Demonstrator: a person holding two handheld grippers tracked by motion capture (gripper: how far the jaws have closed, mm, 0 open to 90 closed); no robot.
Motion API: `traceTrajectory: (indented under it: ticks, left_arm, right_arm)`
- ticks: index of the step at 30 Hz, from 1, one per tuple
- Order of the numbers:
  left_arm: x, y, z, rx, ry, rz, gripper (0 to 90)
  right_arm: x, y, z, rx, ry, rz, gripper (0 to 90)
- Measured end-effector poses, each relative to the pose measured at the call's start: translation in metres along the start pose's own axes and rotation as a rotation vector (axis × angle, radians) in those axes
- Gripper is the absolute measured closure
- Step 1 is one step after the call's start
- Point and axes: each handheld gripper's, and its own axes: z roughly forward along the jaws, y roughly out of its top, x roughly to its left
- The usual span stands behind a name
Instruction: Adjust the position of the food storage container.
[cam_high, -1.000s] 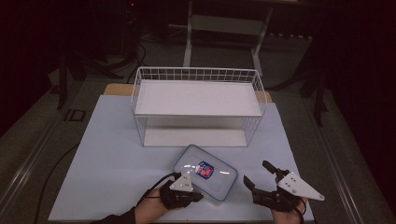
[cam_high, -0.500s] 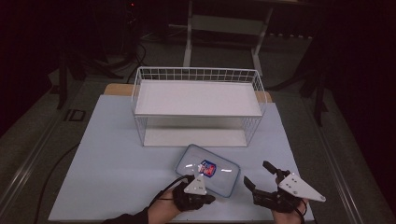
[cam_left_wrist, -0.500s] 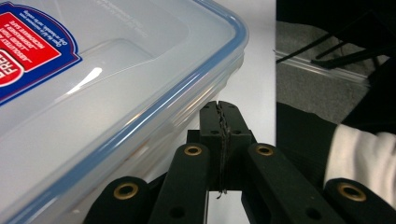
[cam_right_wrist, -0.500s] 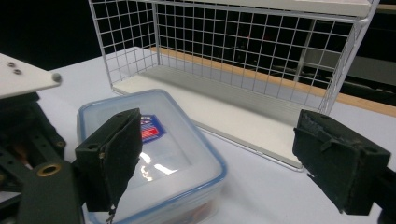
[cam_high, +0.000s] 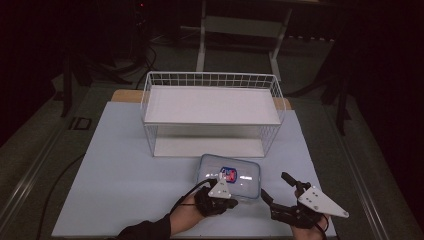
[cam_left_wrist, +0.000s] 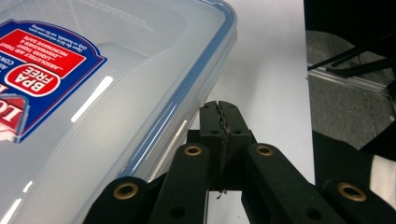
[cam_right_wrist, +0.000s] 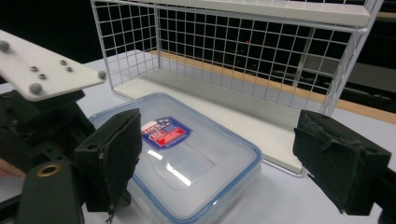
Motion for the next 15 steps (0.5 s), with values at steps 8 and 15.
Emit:
traceTrajectory:
  ticks: [8,15]
  left_arm:
    - [0.003,0.007,0.008,-0.010,0.016,-0.004,88.6]
    - [0.006,0.012,0.013,-0.017,0.034,-0.029,88.7]
  right_arm:
    - [0.003,0.000,0.000,-0.030,0.004,-0.052,14.3]
    - [0.004,-0.001,0.004,0.012,0.036,-0.035,15.9]
